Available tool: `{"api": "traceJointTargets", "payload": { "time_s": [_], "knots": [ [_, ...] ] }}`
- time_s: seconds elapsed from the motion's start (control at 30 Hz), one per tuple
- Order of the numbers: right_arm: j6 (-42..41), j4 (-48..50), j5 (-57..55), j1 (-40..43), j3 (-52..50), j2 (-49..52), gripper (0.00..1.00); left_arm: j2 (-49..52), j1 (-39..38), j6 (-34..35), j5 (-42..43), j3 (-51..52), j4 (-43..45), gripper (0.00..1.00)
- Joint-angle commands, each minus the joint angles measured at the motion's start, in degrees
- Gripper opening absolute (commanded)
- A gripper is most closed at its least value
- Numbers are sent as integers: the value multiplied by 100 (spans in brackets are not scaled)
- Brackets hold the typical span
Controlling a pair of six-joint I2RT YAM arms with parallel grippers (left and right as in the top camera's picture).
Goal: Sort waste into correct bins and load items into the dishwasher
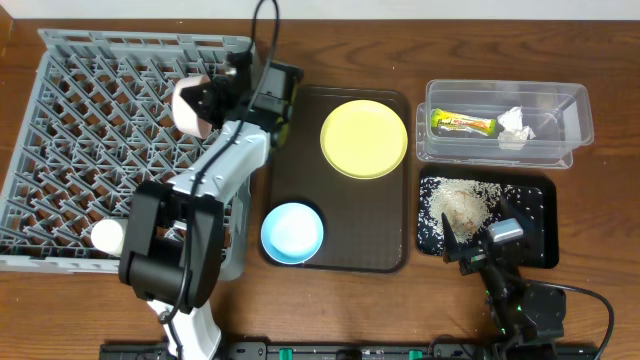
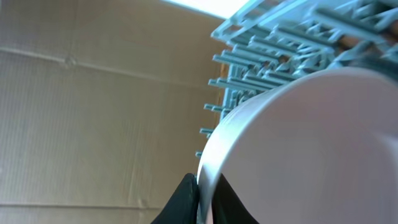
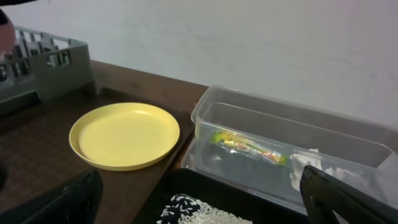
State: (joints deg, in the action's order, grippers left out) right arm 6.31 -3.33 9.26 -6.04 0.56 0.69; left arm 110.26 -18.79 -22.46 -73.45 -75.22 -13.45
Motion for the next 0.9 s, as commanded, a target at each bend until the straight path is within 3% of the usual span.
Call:
{"api": "traceJointTargets", "payload": {
  "time_s": [0.0, 0.07, 0.1, 0.2, 0.33, 0.5, 0.6, 0.73, 0.77, 0.83, 0.87],
  "knots": [
    [-68, 4, 42, 39, -26, -37, 99, 96, -197, 227, 96, 79, -24, 12],
    [-68, 4, 42, 39, -26, -37, 99, 96, -269, 232, 96, 79, -24, 15],
    [-68, 4, 42, 39, -26, -37, 99, 96, -304, 249, 72, 79, -24, 21],
    [-68, 4, 42, 39, -26, -37, 99, 9, -448, 313, -234, 74, -17, 52],
    [-68, 4, 42, 39, -26, -37, 99, -313, -680, 310, -247, 74, -22, 73],
    [-68, 4, 42, 39, -26, -37, 99, -929, -1088, 944, -127, 74, -424, 74],
    [-68, 4, 42, 39, -26, -37, 99, -1432, -1335, 2000, 1095, 74, -1405, 74],
    [-68, 4, 42, 39, -24, -37, 99, -2074, -1357, 3300, 3764, 74, -2413, 68],
    [-68, 4, 42, 39, -26, -37, 99, -2199, -1307, 3471, 4151, 74, -2527, 63],
    [-68, 4, 42, 39, -26, -37, 99, -2326, -1222, 3633, 4170, 74, -2640, 52],
    [-68, 4, 42, 39, -26, -37, 99, -2347, -1178, 3630, 4129, 74, -2656, 52]
  ]
}}
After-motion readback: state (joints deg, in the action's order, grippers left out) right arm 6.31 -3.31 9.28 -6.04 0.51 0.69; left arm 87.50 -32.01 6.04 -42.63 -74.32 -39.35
